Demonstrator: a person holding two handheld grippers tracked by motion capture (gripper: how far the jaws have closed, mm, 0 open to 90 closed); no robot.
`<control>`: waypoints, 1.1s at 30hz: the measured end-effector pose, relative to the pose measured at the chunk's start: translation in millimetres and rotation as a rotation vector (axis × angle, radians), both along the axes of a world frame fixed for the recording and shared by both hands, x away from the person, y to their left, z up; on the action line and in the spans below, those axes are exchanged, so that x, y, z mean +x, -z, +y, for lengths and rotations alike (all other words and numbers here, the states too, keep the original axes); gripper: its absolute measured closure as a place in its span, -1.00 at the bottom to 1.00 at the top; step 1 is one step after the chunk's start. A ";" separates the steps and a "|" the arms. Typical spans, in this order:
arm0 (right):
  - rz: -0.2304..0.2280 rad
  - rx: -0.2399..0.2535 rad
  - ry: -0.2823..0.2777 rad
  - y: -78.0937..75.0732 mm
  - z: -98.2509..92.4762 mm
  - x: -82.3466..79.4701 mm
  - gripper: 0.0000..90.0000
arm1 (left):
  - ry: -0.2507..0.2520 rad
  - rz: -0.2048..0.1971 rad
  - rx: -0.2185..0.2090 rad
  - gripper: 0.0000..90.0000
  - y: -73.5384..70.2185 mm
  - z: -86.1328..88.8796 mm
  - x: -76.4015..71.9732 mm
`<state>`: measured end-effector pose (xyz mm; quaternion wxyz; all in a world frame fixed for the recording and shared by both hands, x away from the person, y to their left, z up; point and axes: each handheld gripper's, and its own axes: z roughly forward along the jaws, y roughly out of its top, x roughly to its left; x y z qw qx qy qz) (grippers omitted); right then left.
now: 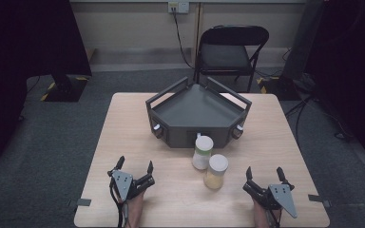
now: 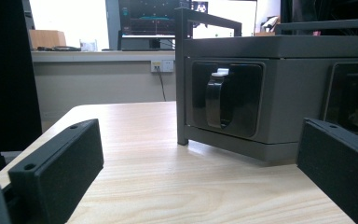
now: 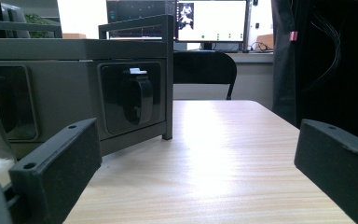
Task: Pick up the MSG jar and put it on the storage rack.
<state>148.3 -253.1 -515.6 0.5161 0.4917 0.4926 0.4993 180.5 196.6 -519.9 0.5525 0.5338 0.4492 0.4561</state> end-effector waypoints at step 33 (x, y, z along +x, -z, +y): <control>0.000 0.000 0.005 0.1 0.9 0.0 -1.00 | 0.004 0.002 -0.001 -0.99 -0.3 1.4 0.4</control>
